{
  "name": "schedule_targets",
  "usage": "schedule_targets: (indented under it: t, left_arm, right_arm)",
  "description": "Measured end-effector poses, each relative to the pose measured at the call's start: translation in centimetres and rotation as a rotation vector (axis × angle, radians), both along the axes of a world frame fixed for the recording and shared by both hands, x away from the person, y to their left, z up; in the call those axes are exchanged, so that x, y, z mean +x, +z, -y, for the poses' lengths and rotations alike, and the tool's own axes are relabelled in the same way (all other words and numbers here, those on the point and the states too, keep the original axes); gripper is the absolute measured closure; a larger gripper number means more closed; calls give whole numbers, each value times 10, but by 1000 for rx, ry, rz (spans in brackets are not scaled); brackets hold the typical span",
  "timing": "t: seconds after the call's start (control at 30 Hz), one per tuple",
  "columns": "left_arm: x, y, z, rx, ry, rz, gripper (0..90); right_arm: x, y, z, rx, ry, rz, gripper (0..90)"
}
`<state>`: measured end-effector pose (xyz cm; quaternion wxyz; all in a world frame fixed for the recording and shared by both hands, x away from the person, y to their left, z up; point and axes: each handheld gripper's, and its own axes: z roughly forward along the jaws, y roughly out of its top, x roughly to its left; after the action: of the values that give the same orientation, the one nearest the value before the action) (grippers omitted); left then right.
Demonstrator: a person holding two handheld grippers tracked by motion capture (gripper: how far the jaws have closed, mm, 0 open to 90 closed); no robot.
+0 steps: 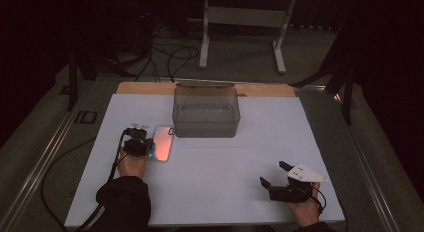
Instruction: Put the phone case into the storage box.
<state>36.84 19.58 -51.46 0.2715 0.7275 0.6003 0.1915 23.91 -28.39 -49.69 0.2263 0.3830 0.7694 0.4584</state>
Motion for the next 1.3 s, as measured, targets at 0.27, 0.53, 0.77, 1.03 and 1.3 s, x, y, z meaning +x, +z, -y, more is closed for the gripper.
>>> schedule_targets:
  t: [0.27, 0.53, 0.77, 1.03, 1.3]
  left_arm:
    - [-4, 4, -4, -24, 13, 24, 891]
    - [-9, 13, -6, -52, 18, 61, 891]
    - [-14, 21, -8, -57, 0, 99, 890]
    - [-18, 28, -10, -70, 9, 129, 890]
    - [-22, 33, -10, -81, 6, 149, 890]
  right_arm:
    - [0, 0, 0, 1, 0, -1, 92]
    - [0, 0, 0, 2, 0, -1, 92]
    - [0, 0, 0, 4, -1, -1, 92]
    - [0, 0, 0, 6, 0, -2, 92]
    - [1, 0, 0, 9, 4, -4, 92]
